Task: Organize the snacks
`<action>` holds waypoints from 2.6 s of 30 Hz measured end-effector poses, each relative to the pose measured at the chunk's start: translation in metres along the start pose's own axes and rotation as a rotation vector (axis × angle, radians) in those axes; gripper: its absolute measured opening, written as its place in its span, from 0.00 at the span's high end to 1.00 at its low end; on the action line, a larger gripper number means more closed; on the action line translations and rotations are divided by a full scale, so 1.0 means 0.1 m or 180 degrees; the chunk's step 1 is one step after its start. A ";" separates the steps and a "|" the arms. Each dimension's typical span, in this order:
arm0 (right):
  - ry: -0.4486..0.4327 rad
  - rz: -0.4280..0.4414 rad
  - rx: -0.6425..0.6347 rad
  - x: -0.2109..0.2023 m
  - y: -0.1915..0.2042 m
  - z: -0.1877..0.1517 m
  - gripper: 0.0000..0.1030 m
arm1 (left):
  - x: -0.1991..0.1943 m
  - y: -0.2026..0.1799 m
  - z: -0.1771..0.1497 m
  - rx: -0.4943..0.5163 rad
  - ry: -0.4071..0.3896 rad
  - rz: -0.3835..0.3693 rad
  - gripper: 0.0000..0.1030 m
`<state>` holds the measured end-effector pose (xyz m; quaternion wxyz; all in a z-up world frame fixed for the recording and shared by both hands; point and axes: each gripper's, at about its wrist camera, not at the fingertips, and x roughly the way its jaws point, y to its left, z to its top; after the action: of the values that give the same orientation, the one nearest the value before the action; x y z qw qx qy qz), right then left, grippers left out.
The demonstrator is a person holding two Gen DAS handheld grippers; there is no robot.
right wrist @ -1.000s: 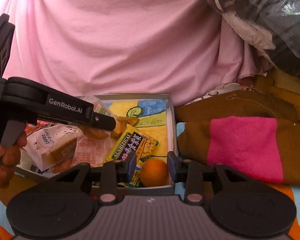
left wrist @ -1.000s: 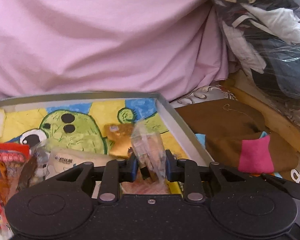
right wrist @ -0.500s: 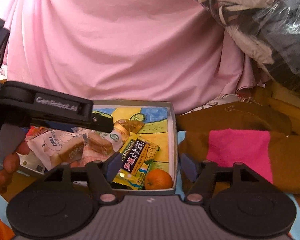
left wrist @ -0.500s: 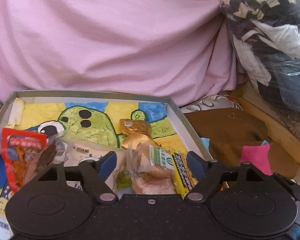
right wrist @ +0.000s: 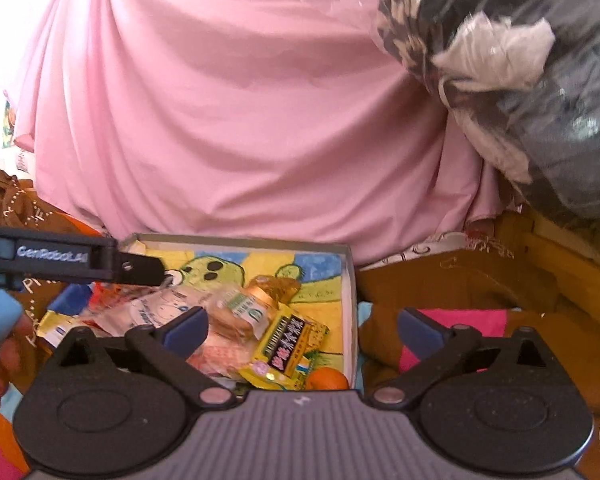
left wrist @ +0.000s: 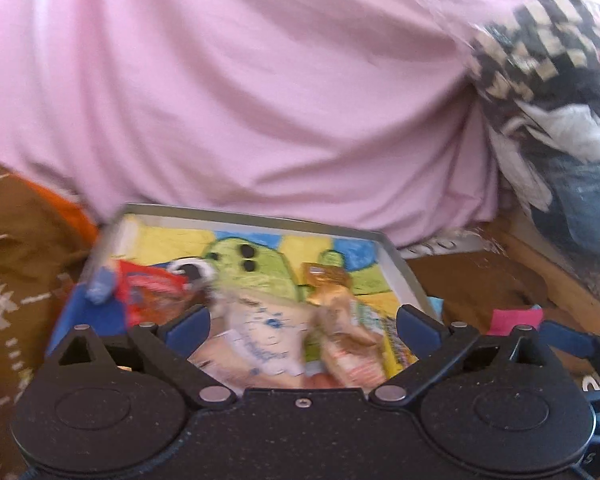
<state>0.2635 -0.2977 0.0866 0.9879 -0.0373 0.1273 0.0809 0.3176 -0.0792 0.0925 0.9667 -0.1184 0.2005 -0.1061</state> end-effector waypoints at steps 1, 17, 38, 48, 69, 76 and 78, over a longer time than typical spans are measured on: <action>-0.0009 -0.0004 -0.0014 -0.03 0.02 0.02 0.00 | -0.08 0.04 0.00 -0.0077 -0.0009 0.0068 0.03; -0.0189 -0.0001 -0.0076 -0.54 0.41 0.22 0.00 | -0.87 0.24 0.01 -0.0200 -0.0173 0.0439 0.01; -0.0309 -0.0058 0.0028 -1.00 0.53 0.15 0.00 | -1.37 0.15 -0.20 0.0030 -0.0279 0.0668 0.01; -0.0266 -0.0149 0.0113 -1.18 0.56 0.05 0.00 | -1.55 0.16 -0.34 0.0057 -0.0152 0.0737 0.01; -0.0007 0.0000 0.0280 -1.65 0.57 -0.41 0.00 | -2.09 0.04 -0.86 -0.0050 -0.0171 0.0874 0.01; 0.0133 0.0015 0.0390 -1.69 0.52 -0.66 0.00 | -2.17 0.13 -1.08 -0.0169 0.0016 0.0983 0.01; 0.0186 0.0030 0.0410 -1.70 0.52 -0.73 0.00 | -2.20 0.13 -1.14 -0.0146 0.0033 0.1019 0.01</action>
<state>0.0749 -0.2793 0.0571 0.9837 0.0246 0.1611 0.0761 0.0759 -0.0323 0.0672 0.9673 -0.1065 0.2241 0.0534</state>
